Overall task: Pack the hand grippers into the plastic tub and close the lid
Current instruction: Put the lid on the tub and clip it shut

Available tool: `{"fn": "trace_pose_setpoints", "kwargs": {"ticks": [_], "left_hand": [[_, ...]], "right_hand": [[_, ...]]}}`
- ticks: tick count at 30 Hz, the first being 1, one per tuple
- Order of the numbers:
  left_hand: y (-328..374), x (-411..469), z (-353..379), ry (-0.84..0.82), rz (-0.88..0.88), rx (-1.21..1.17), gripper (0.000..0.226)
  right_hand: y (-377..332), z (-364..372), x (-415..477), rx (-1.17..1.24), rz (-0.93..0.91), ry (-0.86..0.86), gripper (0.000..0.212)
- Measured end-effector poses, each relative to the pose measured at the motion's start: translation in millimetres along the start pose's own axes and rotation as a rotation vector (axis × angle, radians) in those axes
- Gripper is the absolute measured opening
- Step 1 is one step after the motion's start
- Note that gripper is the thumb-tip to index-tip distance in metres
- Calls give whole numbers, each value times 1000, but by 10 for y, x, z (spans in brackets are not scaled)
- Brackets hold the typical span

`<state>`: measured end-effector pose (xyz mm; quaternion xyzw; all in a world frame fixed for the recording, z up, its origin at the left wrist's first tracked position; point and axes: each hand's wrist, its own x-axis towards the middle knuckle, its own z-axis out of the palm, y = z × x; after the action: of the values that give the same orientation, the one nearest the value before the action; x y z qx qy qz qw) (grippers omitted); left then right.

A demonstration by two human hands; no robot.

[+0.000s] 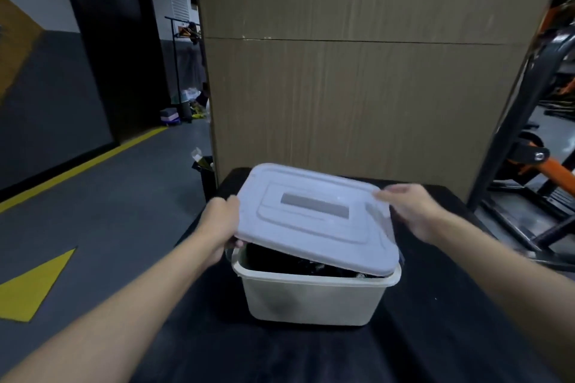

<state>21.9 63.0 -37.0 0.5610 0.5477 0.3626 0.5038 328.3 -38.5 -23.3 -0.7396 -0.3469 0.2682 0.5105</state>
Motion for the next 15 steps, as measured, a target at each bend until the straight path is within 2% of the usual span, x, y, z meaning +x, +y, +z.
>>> {"fn": "trace_pose_setpoints", "kwargs": {"ticks": [3,4,7,10,13,15], "left_hand": [[-141,-100,68,-37,-73,114,26],[-143,-122,64,-34,-35,228,26],[-86,-155,19,40,140,806,31],[-118,-141,2,59,162,1100,37],[-292,-76,23,-30,224,1034,33],[-383,-45,53,-136,333,993,47]], "right_hand": [[297,143,-113,-16,59,45,71],[365,178,-115,-30,69,73,65],[406,245,-135,-129,29,124,10],[443,322,-114,-244,-77,112,27],[458,351,-133,-382,-131,4,20],[405,329,-203,-373,-86,-78,39]]}}
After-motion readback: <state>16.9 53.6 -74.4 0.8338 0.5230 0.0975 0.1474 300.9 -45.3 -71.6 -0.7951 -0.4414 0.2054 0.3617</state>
